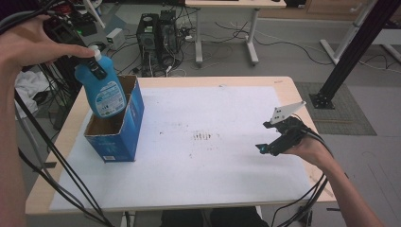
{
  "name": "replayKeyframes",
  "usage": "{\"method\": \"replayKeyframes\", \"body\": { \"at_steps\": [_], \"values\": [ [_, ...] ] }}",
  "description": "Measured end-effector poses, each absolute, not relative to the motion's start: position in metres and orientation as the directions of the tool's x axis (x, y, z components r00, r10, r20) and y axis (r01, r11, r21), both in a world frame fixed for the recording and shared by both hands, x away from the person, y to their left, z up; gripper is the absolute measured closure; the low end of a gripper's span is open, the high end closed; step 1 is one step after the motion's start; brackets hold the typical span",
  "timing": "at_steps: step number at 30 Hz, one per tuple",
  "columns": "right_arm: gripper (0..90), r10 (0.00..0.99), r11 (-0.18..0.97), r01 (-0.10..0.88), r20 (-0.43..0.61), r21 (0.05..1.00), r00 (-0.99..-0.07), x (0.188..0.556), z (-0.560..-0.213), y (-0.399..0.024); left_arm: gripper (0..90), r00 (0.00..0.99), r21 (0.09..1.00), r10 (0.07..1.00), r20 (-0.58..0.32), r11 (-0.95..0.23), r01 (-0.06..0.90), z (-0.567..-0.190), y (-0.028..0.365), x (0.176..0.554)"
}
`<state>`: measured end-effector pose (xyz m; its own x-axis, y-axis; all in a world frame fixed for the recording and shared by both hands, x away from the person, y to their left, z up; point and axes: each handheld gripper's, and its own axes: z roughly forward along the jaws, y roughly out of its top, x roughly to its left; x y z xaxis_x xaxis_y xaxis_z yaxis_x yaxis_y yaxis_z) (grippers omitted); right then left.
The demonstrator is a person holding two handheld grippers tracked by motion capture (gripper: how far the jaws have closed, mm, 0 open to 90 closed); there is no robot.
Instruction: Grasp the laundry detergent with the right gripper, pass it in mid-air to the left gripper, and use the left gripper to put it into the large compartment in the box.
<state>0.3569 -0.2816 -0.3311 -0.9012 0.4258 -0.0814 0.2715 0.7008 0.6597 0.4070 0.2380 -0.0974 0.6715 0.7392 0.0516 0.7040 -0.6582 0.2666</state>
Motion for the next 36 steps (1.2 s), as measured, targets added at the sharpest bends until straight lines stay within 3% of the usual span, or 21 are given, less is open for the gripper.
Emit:
{"method": "replayKeyframes", "body": {
  "at_steps": [36],
  "values": [
    [12.4,0.436,0.703,0.298,-0.060,0.645,-0.898,0.352,-0.348,-0.281,37.4,0.596,0.227,0.803,-0.004,-0.580,0.782,-0.191,0.258,0.426]
  ]
}}
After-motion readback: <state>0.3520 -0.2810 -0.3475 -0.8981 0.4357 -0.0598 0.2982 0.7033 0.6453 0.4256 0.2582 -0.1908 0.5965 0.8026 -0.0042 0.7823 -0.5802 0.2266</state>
